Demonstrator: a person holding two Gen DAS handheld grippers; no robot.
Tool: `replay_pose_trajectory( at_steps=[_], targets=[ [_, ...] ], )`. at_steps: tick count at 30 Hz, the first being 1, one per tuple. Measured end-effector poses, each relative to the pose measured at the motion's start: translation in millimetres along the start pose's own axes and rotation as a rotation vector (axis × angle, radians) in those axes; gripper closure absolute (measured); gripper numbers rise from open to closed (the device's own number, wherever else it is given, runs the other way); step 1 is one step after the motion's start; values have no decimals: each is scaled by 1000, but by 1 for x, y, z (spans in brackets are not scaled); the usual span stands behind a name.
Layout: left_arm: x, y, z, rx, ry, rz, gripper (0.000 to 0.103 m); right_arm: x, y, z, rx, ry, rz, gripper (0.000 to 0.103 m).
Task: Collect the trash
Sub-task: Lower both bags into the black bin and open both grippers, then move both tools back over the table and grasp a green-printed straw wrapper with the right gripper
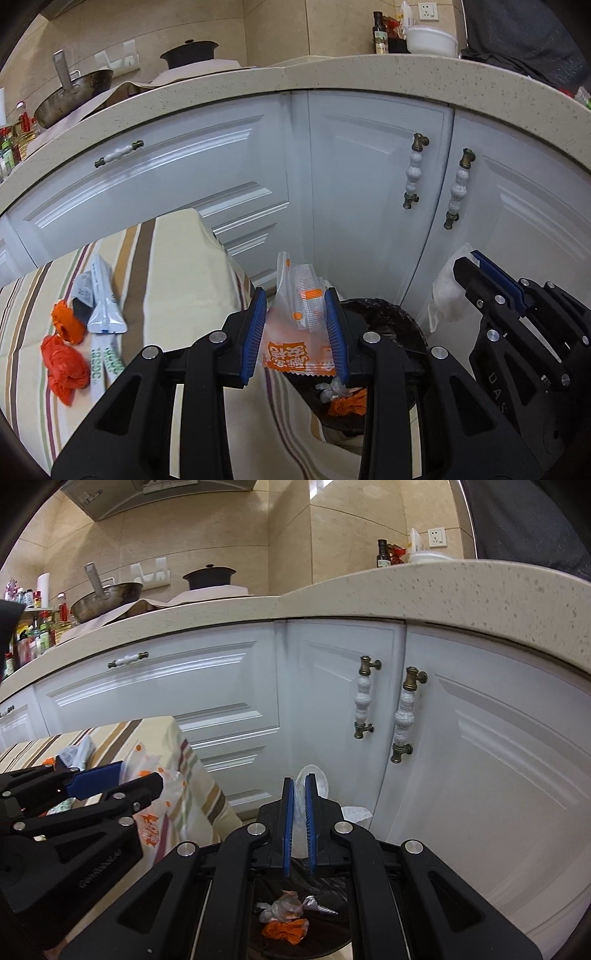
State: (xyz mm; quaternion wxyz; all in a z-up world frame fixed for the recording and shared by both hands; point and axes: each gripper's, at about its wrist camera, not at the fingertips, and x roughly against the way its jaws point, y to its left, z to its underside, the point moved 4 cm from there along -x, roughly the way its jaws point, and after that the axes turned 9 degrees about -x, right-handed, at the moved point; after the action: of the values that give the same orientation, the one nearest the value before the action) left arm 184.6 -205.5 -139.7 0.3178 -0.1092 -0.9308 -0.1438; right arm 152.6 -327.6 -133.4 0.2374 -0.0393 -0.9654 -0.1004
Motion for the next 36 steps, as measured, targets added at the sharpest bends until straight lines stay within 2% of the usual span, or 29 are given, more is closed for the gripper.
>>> replay_pose_trajectory(
  at_steps=[4, 6, 8, 14, 20, 28, 36],
  targets=[
    [-20, -7, -1, 1, 37, -3, 68, -14, -10, -1, -24, 9, -6, 95],
    [-29, -7, -1, 16, 67, 13, 62, -20, -15, 0, -42, 17, -2, 77],
    [-34, -6, -1, 34, 75, 14, 56, -22, -20, 1, -58, 18, 6, 73],
    [-31, -1, -2, 36, 71, 16, 50, -16, -23, -2, -68, 14, 21, 71],
    [-10, 18, 0, 48, 47, 9, 49, -2, -13, -8, -80, 4, 12, 68],
    [33, 80, 19, 102, 25, -54, 49, 16, 34, -10, -68, 12, -66, 66],
    [74, 170, 60, 174, 44, -192, 48, 22, 115, 4, -4, 58, -195, 66]
  ],
)
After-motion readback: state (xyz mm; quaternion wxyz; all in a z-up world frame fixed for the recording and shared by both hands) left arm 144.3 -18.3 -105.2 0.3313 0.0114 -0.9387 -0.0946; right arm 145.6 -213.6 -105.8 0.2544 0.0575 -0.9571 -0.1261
